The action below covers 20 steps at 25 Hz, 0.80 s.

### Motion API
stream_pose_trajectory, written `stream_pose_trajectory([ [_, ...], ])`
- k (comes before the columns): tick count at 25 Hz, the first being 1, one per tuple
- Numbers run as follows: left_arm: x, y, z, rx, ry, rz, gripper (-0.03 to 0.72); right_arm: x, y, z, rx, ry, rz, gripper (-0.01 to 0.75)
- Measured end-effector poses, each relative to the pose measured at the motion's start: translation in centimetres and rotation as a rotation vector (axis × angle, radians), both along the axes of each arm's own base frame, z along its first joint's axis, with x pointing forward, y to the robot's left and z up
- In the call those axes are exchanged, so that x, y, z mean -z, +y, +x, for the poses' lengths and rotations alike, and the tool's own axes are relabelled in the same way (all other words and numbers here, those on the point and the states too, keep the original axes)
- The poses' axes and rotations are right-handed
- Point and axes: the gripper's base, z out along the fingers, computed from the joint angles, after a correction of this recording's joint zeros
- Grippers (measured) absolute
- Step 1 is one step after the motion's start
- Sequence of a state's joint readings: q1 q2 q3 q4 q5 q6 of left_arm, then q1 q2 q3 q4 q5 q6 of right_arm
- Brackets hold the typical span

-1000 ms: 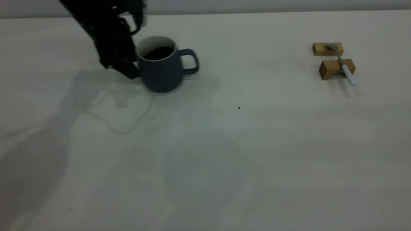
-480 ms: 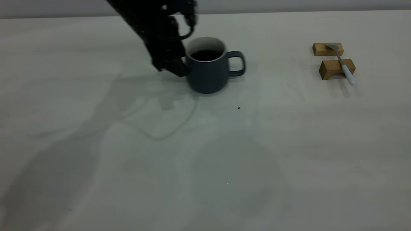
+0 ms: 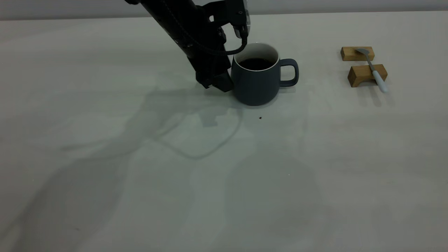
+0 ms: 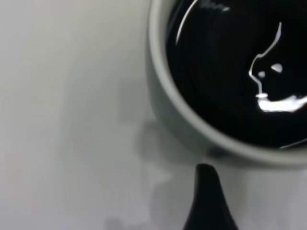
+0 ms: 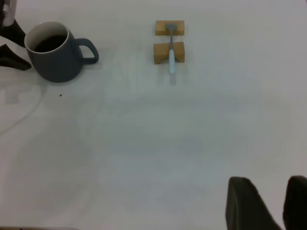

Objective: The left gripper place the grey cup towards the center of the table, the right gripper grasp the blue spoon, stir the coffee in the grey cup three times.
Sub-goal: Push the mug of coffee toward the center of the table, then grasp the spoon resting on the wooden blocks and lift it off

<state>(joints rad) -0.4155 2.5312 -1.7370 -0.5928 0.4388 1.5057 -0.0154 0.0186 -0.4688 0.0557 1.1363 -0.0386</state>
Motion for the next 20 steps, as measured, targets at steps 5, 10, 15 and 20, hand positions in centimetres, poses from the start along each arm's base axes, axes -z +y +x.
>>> stream_pose_trajectory([
  [5,-4.1,2.9,-0.4,-0.103,0.147,0.140,0.585,0.0,0.0,0.0,0.000,0.000,0.000,0.240],
  [10,-13.7,6.1,-1.1,-0.448,0.186,0.229,0.585,0.0,0.0,0.0,0.000,0.000,0.000,0.240],
  [15,-24.7,8.3,-5.2,-0.673,0.165,0.220,0.585,0.0,0.0,0.0,0.000,0.000,0.000,0.240],
  [20,-33.4,10.1,-9.9,-0.793,0.067,0.081,0.585,0.0,0.0,0.0,0.000,0.000,0.000,0.240],
])
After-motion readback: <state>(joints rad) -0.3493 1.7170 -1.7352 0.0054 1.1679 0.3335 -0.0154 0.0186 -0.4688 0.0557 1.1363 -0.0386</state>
